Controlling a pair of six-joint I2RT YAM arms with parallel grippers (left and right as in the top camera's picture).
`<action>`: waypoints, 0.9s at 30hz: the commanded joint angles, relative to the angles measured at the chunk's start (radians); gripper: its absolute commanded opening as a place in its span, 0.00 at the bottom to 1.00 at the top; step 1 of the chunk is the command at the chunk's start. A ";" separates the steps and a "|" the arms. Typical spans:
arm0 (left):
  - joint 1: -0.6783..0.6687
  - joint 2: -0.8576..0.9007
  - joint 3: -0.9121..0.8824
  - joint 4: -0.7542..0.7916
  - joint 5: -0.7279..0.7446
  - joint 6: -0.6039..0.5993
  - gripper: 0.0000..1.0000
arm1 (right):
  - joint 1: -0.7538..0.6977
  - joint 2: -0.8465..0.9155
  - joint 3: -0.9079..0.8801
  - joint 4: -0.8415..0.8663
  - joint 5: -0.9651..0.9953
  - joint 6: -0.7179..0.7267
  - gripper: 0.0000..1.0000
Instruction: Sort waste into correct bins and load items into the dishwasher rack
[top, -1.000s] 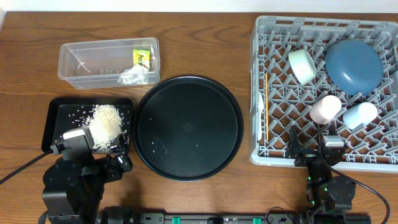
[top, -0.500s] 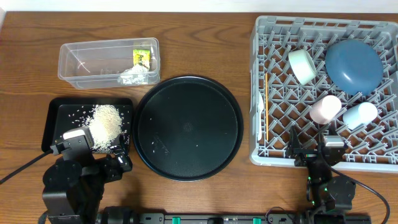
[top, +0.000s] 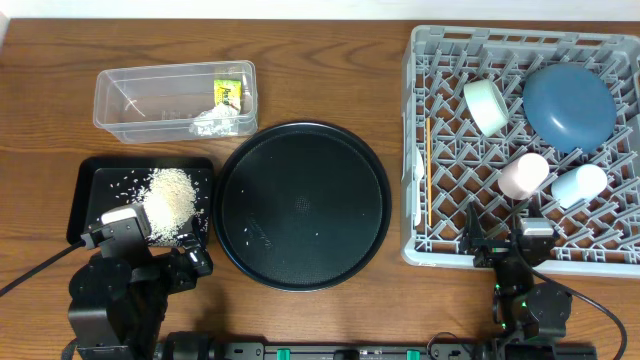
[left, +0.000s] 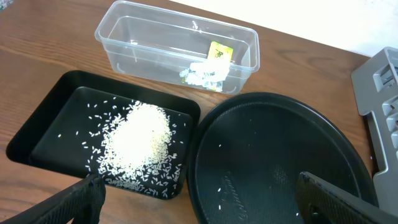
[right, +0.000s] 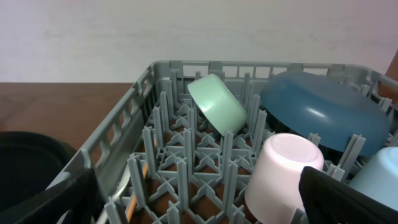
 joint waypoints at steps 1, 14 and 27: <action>0.007 -0.010 -0.005 0.001 -0.008 0.002 0.98 | 0.014 -0.009 -0.001 -0.004 -0.004 -0.011 0.99; 0.036 -0.311 -0.372 0.106 -0.051 0.048 0.98 | 0.014 -0.009 -0.001 -0.004 -0.004 -0.011 0.99; 0.036 -0.448 -0.877 0.909 -0.016 0.074 0.98 | 0.014 -0.009 -0.001 -0.004 -0.004 -0.011 0.99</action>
